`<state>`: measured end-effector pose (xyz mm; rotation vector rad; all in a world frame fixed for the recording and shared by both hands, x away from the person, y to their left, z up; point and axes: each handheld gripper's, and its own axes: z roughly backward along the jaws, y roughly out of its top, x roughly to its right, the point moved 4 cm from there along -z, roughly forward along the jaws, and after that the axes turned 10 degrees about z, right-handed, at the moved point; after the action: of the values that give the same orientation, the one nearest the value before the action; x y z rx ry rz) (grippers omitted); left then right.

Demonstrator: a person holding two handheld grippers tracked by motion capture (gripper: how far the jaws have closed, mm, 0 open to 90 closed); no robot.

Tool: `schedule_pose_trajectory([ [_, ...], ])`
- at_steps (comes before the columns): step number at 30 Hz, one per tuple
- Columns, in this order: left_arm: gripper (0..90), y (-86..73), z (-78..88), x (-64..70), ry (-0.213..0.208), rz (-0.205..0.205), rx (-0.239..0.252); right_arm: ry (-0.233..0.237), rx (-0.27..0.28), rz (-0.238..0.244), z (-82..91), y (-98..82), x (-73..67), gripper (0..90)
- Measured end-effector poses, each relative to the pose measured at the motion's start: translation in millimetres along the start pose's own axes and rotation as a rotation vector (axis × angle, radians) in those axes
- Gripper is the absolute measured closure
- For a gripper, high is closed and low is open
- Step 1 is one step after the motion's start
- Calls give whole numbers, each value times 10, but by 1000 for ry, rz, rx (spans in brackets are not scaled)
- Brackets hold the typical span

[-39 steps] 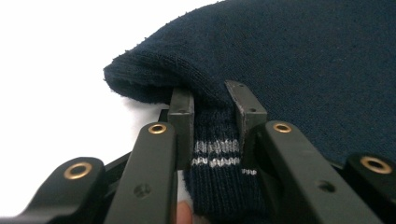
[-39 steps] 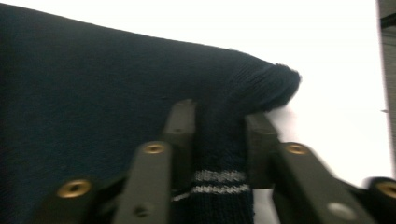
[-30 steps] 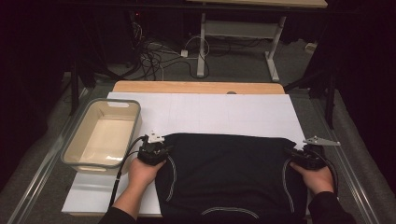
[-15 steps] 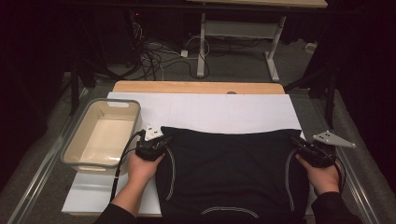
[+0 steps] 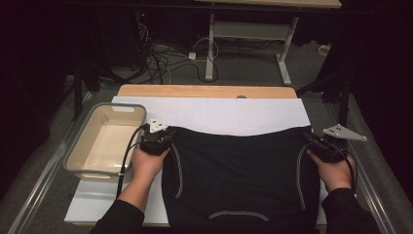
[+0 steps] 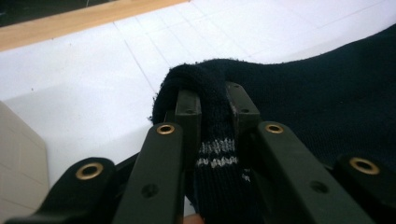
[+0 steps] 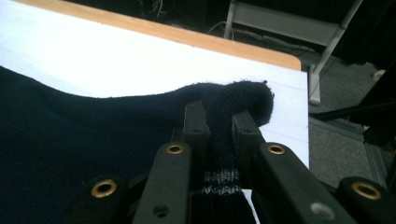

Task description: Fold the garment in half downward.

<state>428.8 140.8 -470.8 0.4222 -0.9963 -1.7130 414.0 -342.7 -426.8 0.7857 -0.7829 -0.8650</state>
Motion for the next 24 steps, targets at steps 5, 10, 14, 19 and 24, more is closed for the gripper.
schedule_pose_trajectory([
  [5, 763, 49, -112, -24, 16, -4, -6, 0, -10, -1, -122, -12, 10, 814],
  [10, 719, -1, -213, -45, -1, 37, -74, 13, -31, -11, -200, -72, 29, 812],
  [14, 417, -115, -294, -142, 29, 99, -170, 21, -45, -19, -226, -160, 31, 812],
  [19, 156, -231, -398, -189, 39, 155, -272, 25, -49, -29, -218, -230, 20, 811],
  [24, 334, -239, -376, -134, -5, 133, -264, 26, -48, -33, -196, -265, 4, 811],
])
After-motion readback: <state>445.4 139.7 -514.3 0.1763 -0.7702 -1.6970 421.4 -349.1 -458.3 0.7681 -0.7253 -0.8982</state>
